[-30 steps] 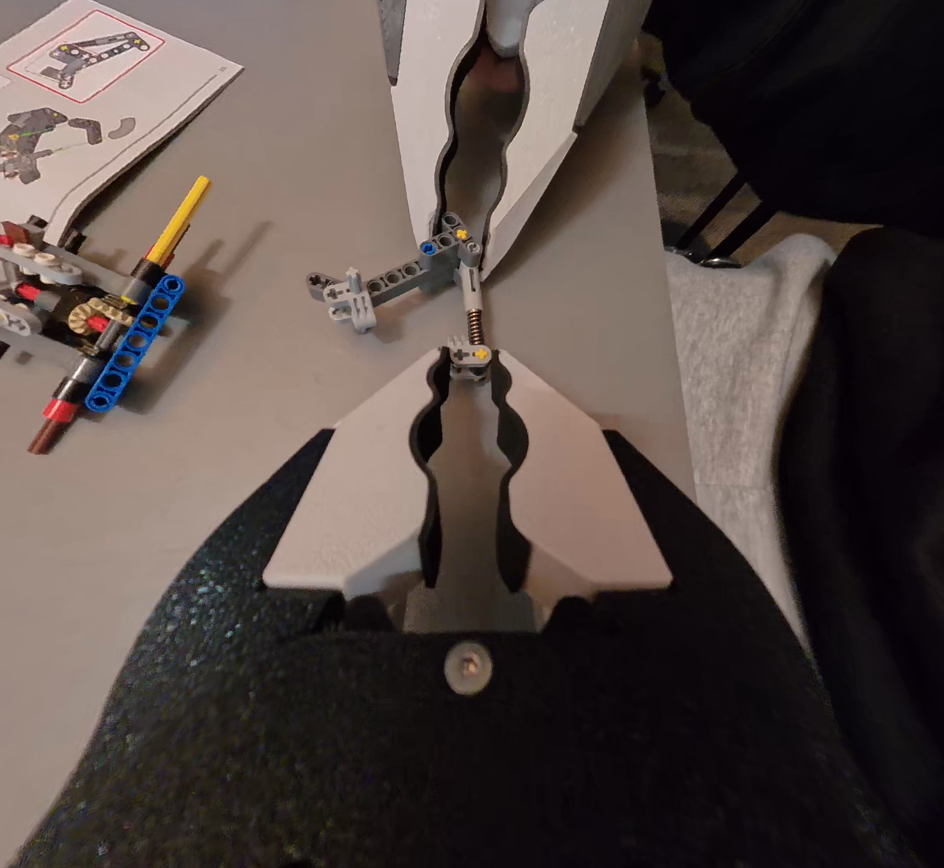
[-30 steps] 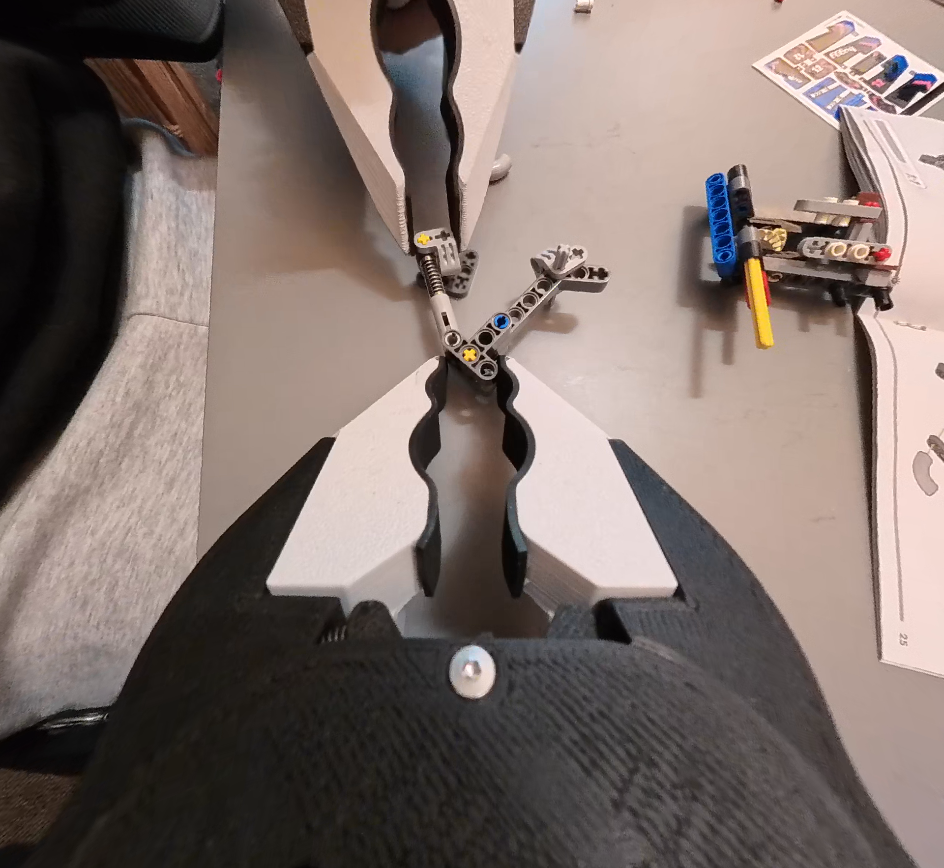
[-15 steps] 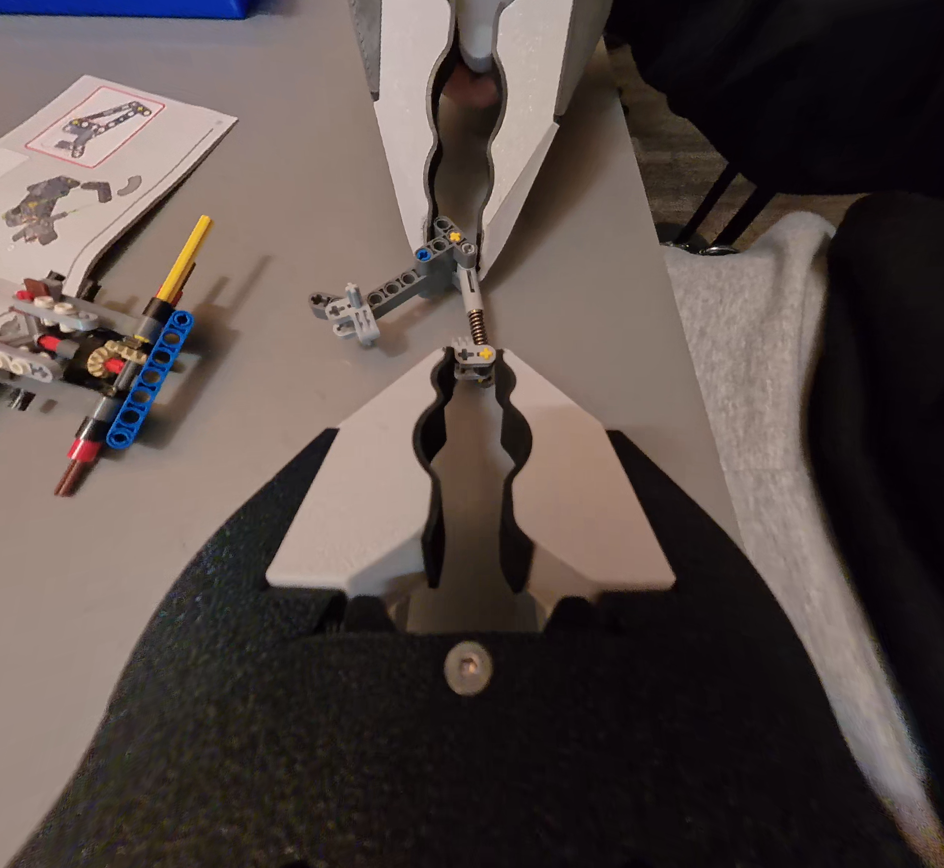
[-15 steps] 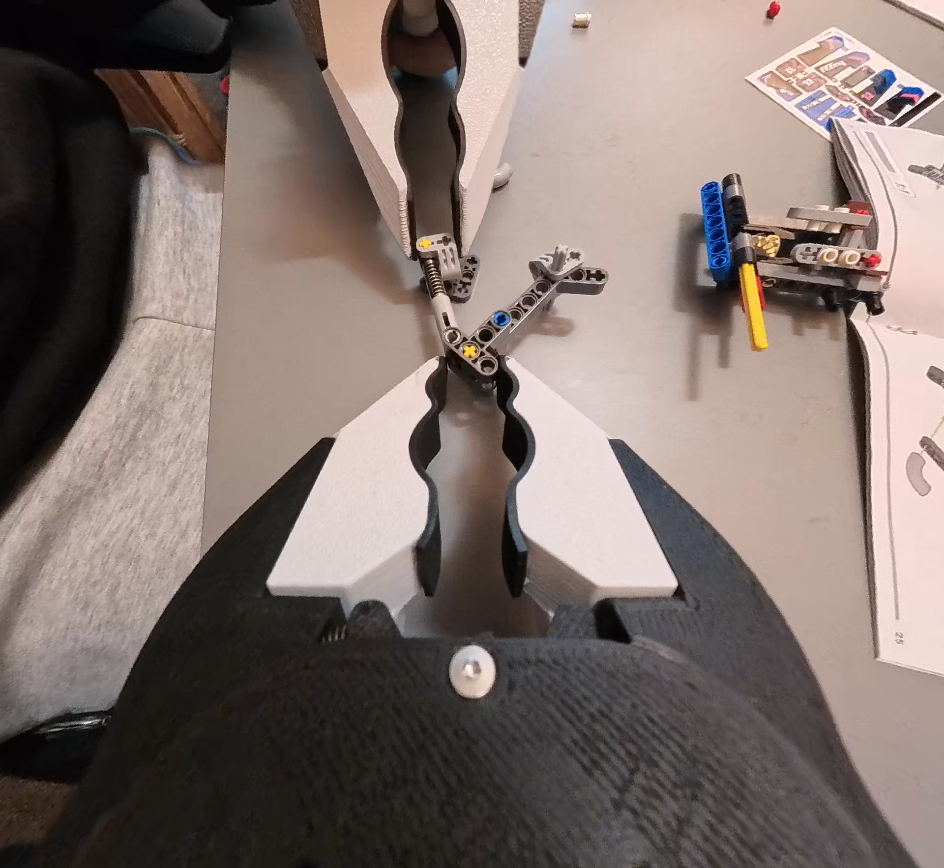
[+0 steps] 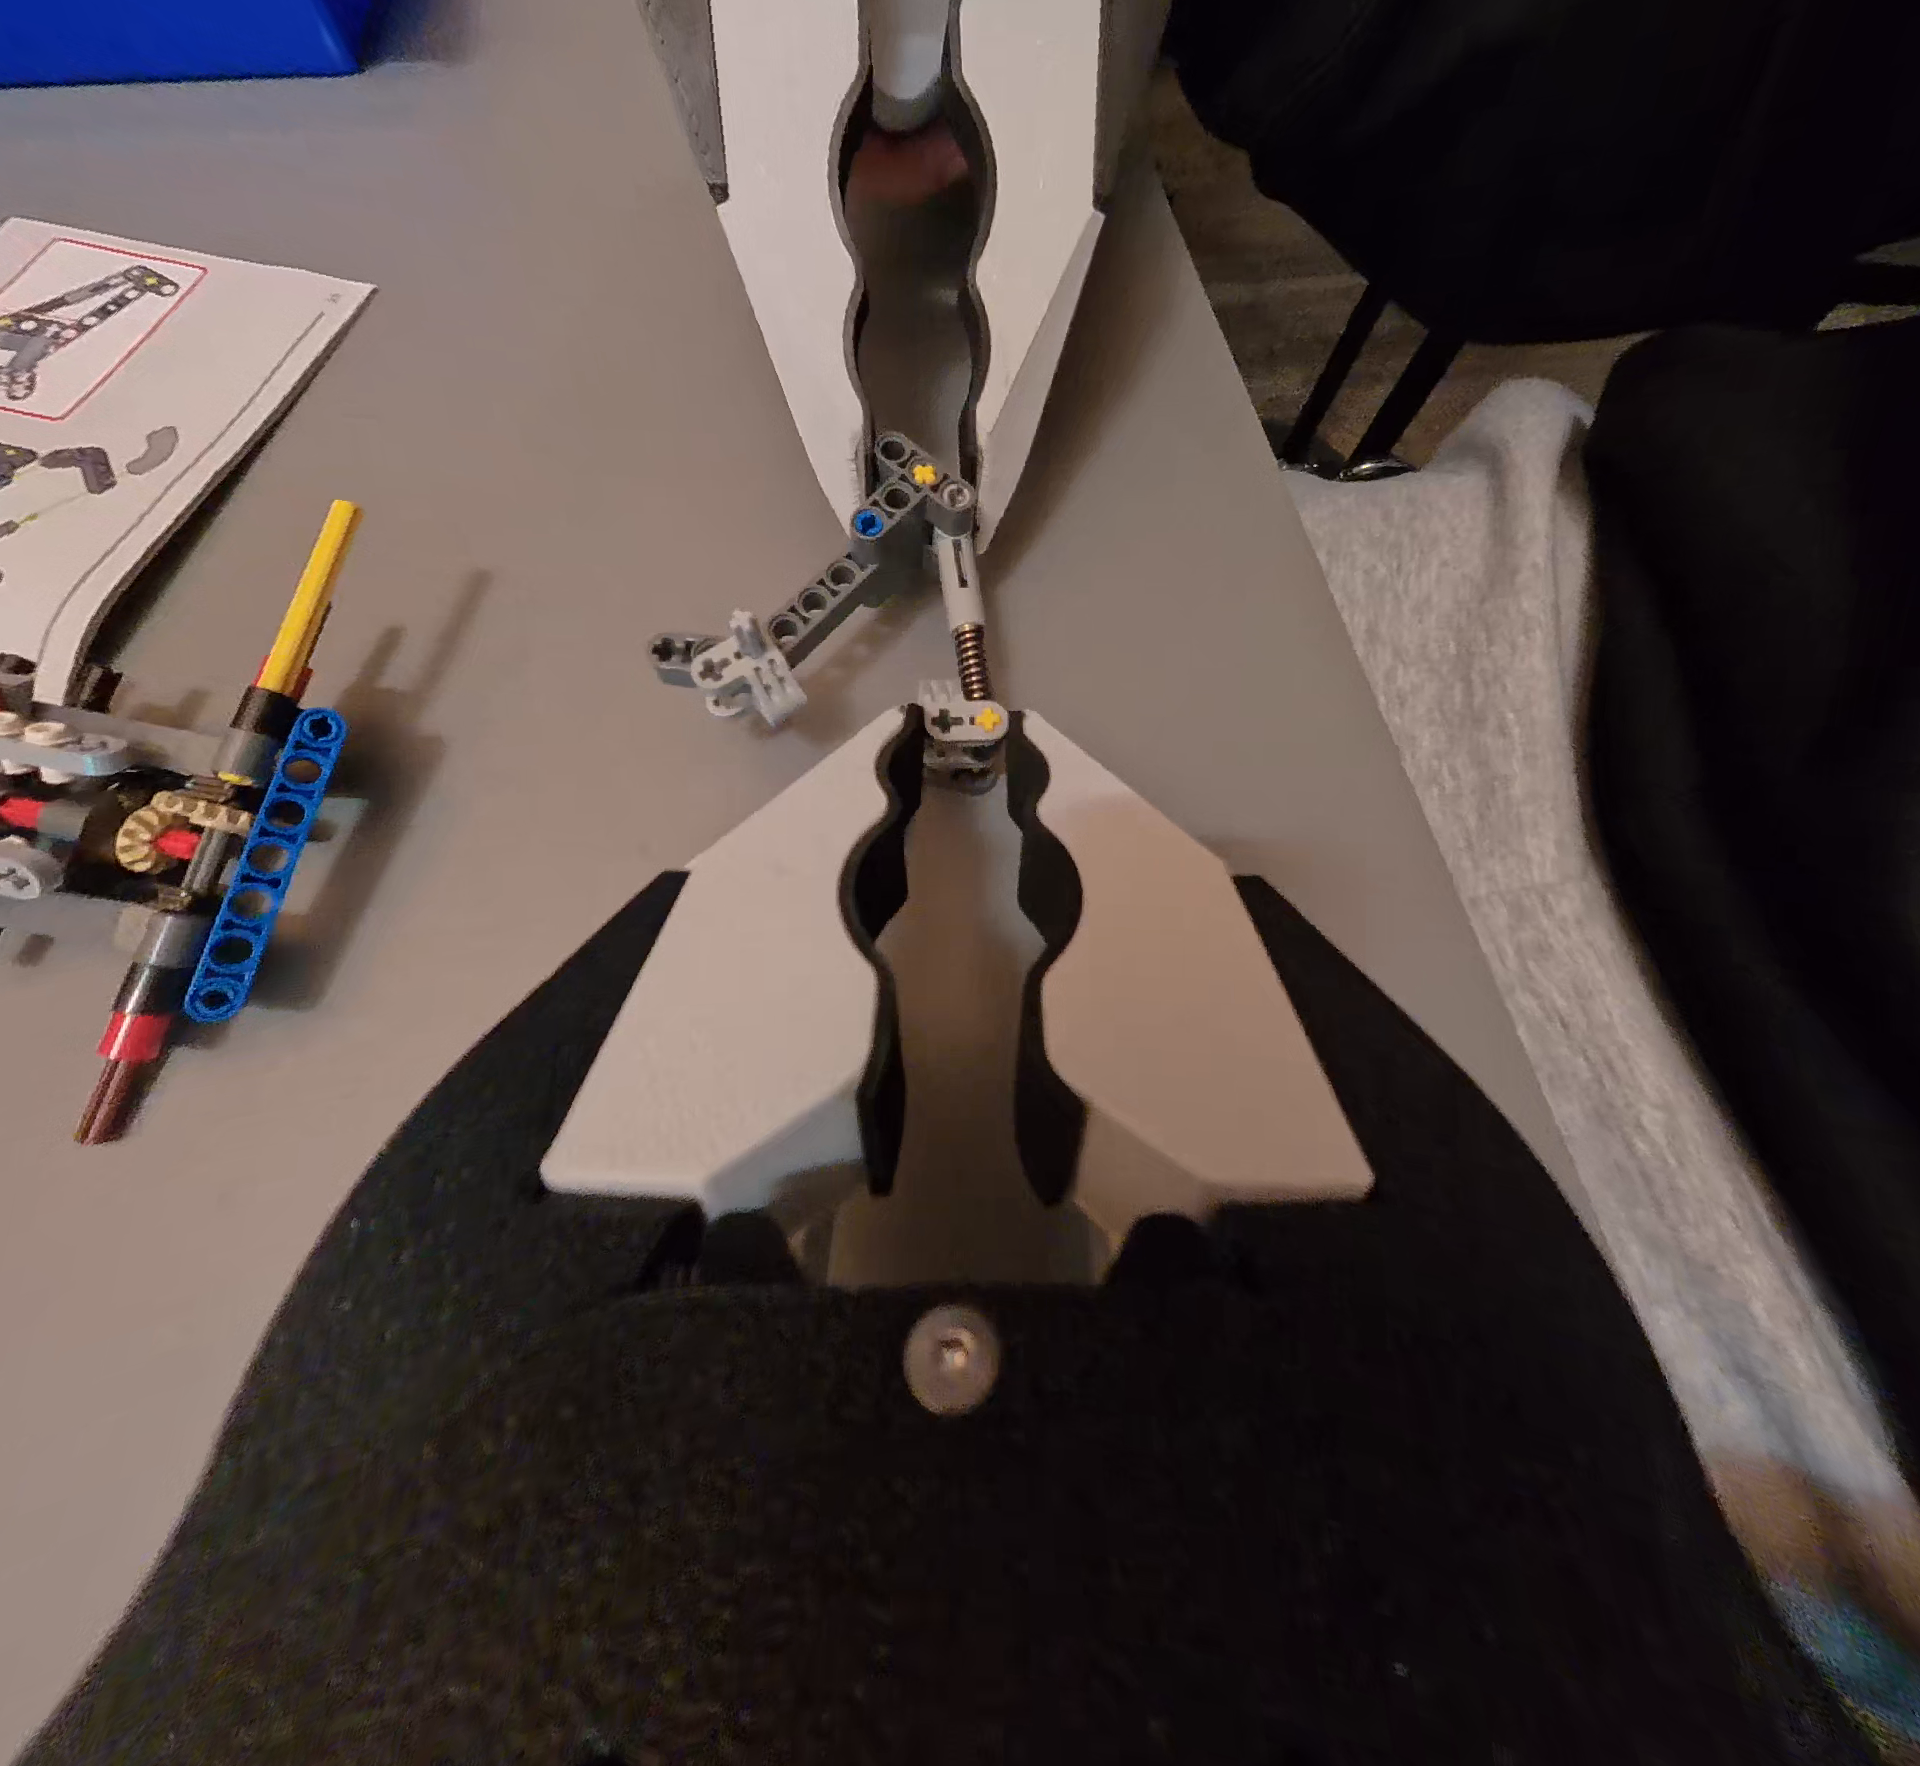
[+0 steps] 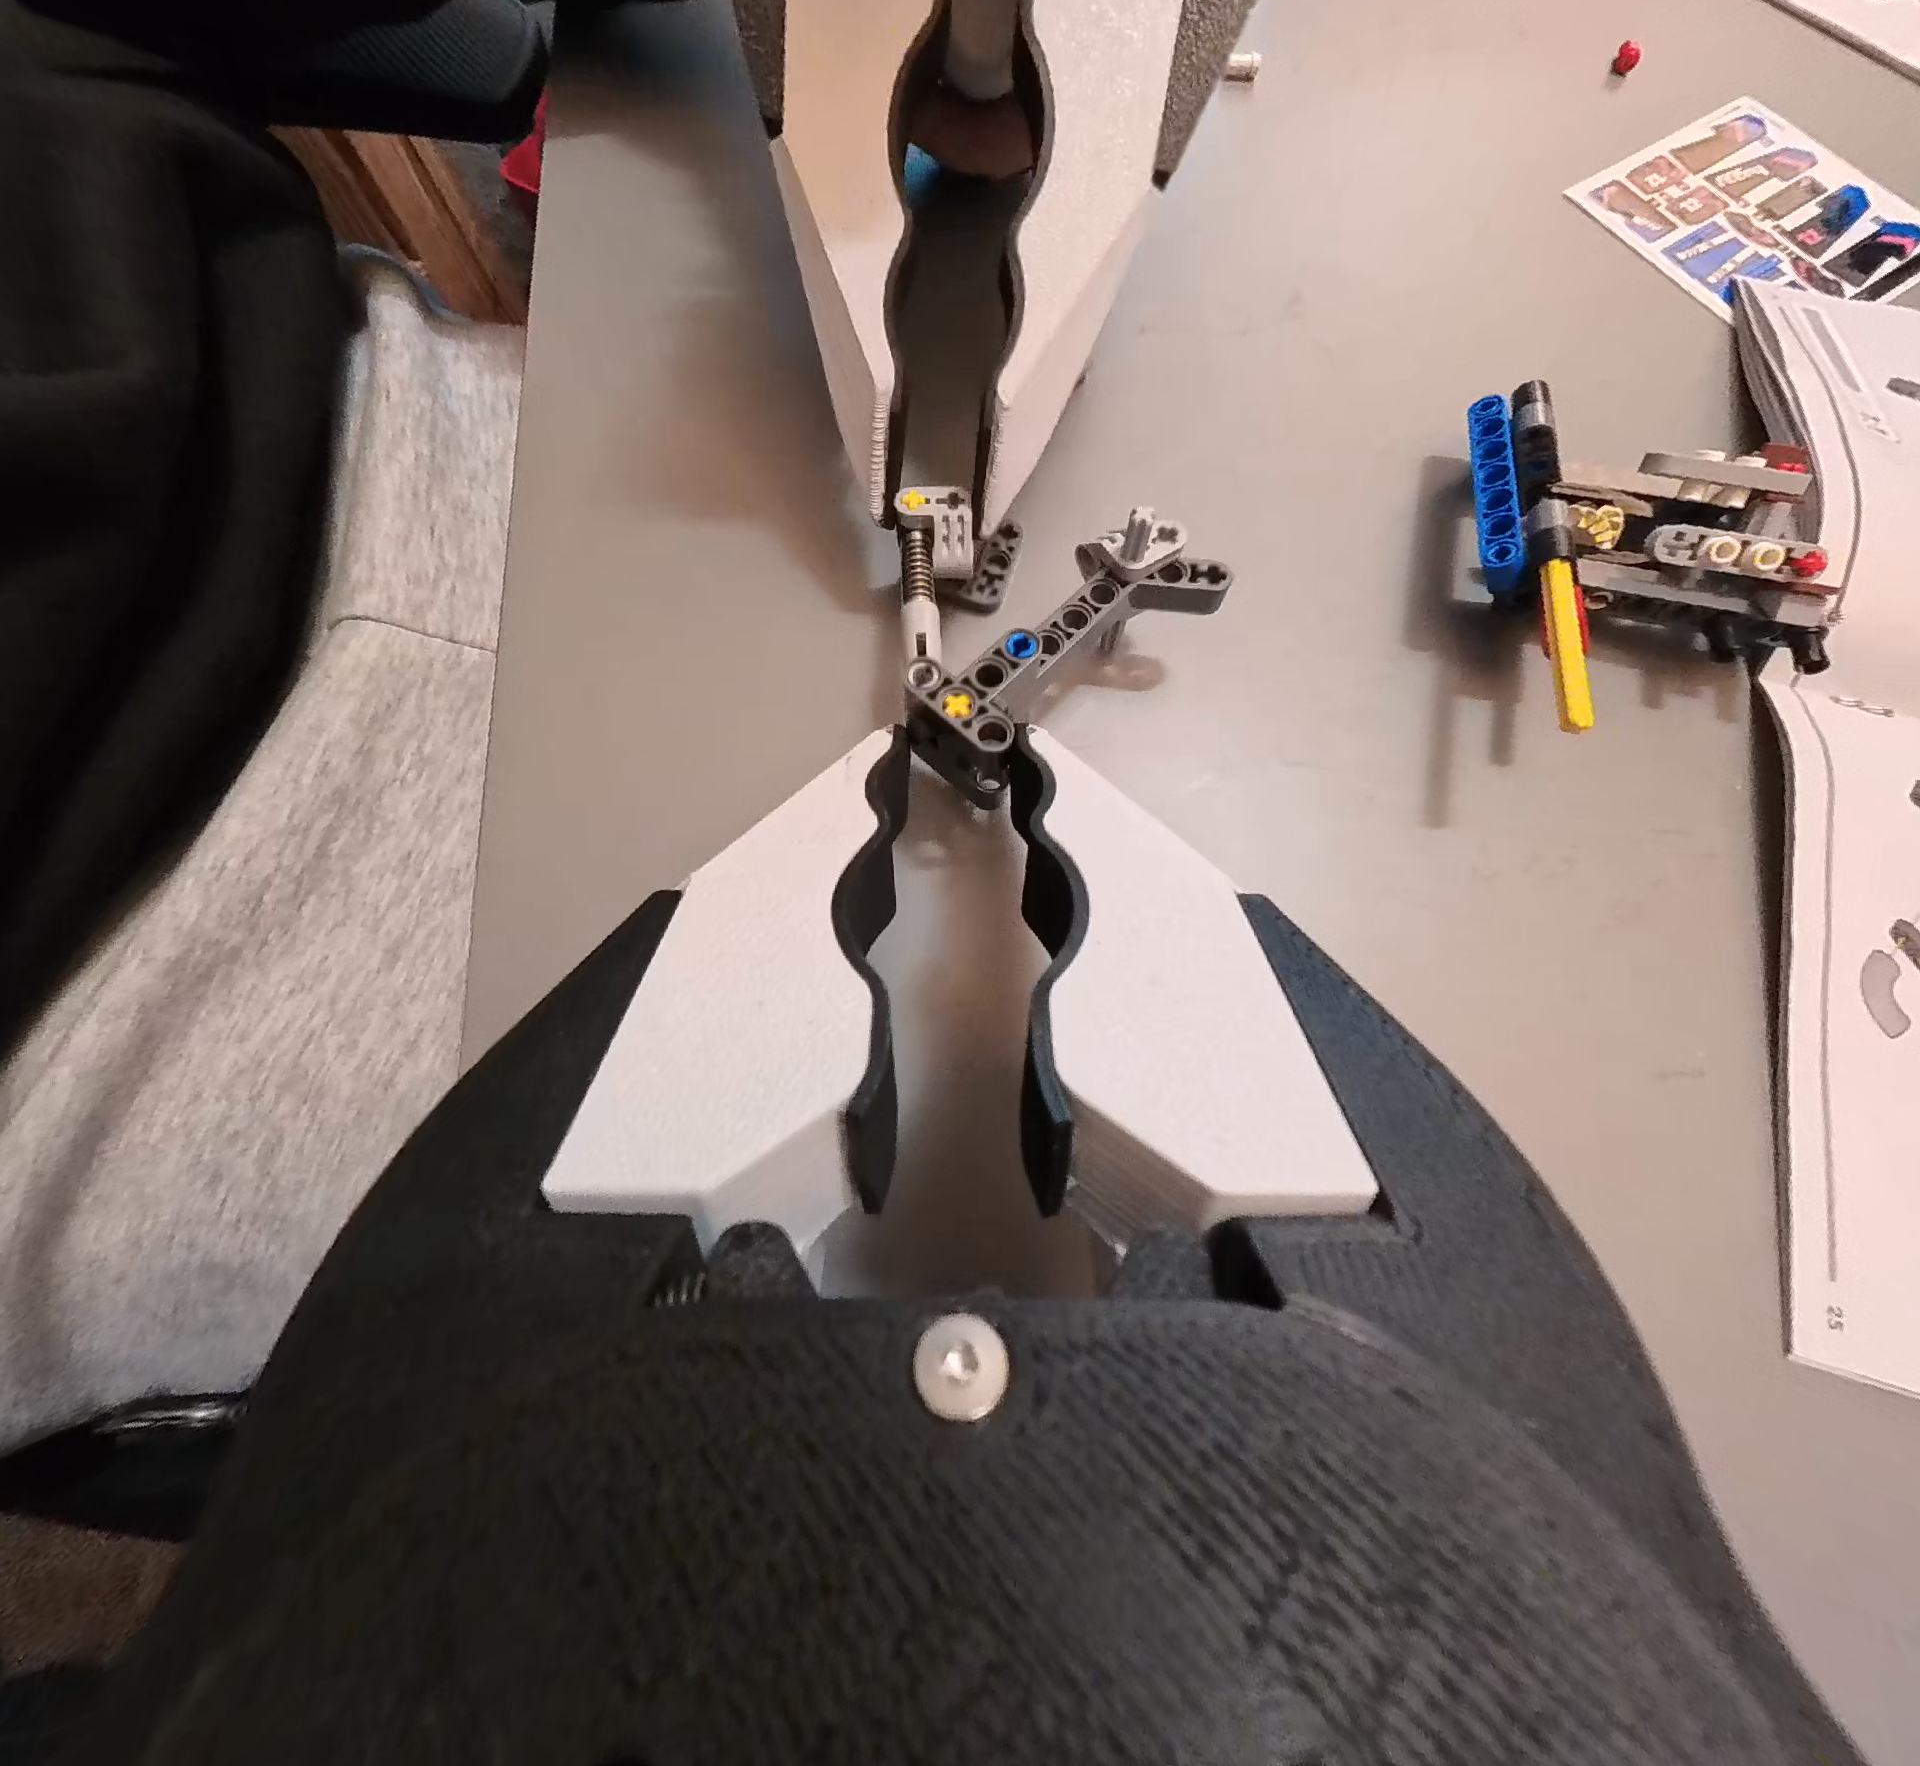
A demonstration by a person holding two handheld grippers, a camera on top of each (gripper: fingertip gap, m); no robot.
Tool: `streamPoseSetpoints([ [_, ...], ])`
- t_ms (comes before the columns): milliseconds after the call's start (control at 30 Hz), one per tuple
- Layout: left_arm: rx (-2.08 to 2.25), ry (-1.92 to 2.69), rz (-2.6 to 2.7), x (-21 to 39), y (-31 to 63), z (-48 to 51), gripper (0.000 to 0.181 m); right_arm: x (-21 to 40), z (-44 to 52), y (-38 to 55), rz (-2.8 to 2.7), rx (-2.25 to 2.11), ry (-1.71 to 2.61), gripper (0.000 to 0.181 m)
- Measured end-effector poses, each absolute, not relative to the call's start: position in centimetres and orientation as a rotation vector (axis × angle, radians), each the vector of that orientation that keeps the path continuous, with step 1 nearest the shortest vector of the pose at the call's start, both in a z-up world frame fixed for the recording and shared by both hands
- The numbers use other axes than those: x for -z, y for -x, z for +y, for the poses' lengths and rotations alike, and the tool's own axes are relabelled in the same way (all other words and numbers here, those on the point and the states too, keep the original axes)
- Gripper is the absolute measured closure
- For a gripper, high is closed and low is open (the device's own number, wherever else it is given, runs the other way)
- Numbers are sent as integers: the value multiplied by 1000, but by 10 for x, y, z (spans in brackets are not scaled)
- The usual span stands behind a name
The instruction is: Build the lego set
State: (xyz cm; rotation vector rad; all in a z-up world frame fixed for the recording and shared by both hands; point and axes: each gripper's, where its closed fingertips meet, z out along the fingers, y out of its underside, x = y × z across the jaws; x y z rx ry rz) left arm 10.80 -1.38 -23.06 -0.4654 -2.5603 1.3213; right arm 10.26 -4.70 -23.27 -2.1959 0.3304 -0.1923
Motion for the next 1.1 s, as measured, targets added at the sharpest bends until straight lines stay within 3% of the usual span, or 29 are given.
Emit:
streamPoseSetpoints([
  [1100,-1152,758,-2515,237,-111,-11,167,242,-41,-95,386,177,2239,165],
])
